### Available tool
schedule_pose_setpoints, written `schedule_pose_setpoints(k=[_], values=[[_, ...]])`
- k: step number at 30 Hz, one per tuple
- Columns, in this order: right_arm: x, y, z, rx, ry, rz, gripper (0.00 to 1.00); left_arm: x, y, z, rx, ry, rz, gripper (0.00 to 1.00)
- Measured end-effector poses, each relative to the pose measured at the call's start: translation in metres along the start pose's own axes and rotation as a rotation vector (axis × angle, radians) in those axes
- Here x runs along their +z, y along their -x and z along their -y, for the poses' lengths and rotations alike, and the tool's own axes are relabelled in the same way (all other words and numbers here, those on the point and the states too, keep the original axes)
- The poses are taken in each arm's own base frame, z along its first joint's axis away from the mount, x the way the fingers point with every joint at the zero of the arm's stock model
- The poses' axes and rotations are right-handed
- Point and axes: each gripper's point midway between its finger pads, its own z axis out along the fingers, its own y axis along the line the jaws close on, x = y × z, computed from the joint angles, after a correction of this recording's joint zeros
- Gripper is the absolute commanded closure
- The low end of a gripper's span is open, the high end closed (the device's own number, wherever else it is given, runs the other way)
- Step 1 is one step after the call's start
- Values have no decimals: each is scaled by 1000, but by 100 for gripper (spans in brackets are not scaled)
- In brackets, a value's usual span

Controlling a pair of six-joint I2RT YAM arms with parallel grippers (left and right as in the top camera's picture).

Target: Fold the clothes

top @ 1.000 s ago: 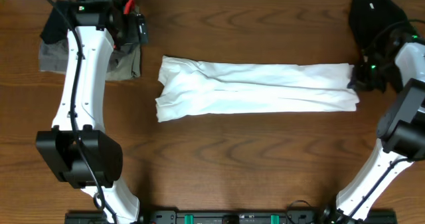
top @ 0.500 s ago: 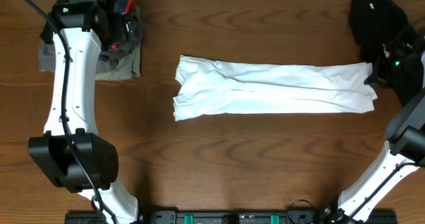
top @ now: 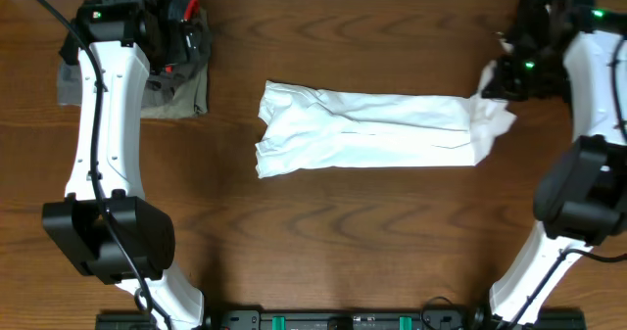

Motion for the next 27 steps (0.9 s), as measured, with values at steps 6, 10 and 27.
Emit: schedule_pose_setpoints(k=[6, 10, 27], values=[[19, -5, -46, -89, -7, -59, 99, 0, 0, 0, 0, 0, 0, 2], [29, -10, -69, -134, -20, -86, 99, 0, 0, 0, 0, 0, 0, 2], [62, -20, -148, -264, -69, -105, 81, 0, 0, 0, 0, 0, 0, 2]])
